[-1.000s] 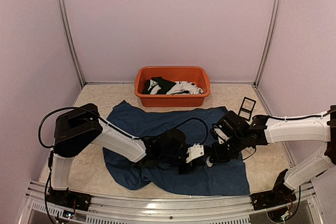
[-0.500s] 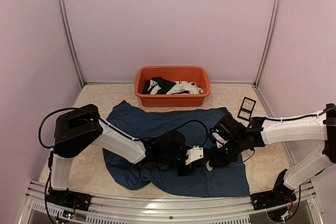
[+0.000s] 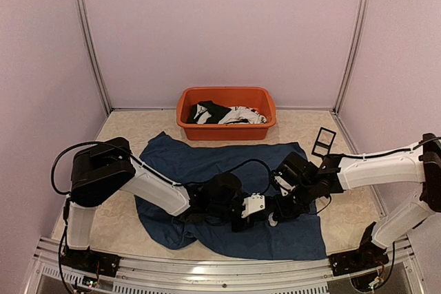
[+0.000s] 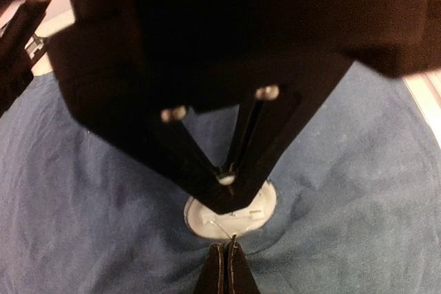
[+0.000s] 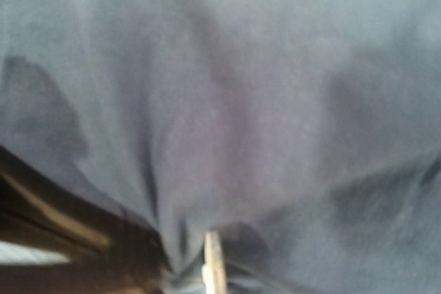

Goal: Pin the brooch onto the clothing
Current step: Position the brooch on the flattened clothing.

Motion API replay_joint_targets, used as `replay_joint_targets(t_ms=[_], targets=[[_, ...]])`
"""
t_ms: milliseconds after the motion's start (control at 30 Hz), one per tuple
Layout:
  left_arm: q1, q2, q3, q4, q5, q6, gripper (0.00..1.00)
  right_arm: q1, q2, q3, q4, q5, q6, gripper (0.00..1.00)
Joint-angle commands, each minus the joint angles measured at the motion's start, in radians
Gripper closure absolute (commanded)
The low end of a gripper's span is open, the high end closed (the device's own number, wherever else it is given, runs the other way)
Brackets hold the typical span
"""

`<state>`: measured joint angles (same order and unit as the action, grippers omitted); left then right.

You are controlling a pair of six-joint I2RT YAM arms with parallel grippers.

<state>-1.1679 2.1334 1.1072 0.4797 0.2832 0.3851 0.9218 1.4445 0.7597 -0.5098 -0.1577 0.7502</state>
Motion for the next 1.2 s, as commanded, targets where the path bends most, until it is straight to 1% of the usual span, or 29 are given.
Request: replay_joint_targets(t_ms=[0, 300, 633, 667, 733, 767, 800, 833, 1033, 1167], targets=[[-0.010, -0.028, -0.008, 0.048, -0.018, 0.012, 1.00, 0.059, 0.056, 0.030, 0.024, -0.056, -0.034, 1.00], [-0.013, -0.038, -0.032, 0.082, -0.010, 0.030, 1.00, 0.069, 0.063, 0.059, 0.003, -0.062, -0.056, 1.00], [-0.015, -0.041, -0.040, 0.082, -0.065, 0.042, 1.00, 0.073, 0.012, 0.069, -0.062, -0.048, -0.075, 1.00], [-0.015, -0.042, -0.042, 0.083, -0.075, 0.040, 0.92, 0.073, 0.010, 0.070, -0.067, -0.046, -0.075, 1.00], [-0.014, -0.048, -0.049, 0.089, -0.099, 0.035, 0.71, 0.072, 0.003, 0.067, -0.071, -0.045, -0.075, 1.00], [-0.014, -0.050, -0.054, 0.093, -0.104, 0.034, 0.64, 0.073, 0.000, 0.064, -0.070, -0.047, -0.072, 1.00], [-0.014, -0.054, -0.059, 0.094, -0.113, 0.032, 0.60, 0.072, -0.003, 0.059, -0.070, -0.049, -0.071, 1.00], [-0.014, -0.058, -0.065, 0.098, -0.121, 0.030, 0.57, 0.072, -0.005, 0.055, -0.072, -0.050, -0.069, 1.00], [-0.013, -0.099, -0.102, 0.115, -0.145, 0.026, 0.51, 0.072, -0.013, 0.032, -0.079, -0.062, -0.059, 1.00], [-0.014, -0.131, -0.128, 0.111, -0.143, 0.026, 0.42, 0.072, -0.015, 0.035, -0.089, -0.060, -0.058, 1.00]])
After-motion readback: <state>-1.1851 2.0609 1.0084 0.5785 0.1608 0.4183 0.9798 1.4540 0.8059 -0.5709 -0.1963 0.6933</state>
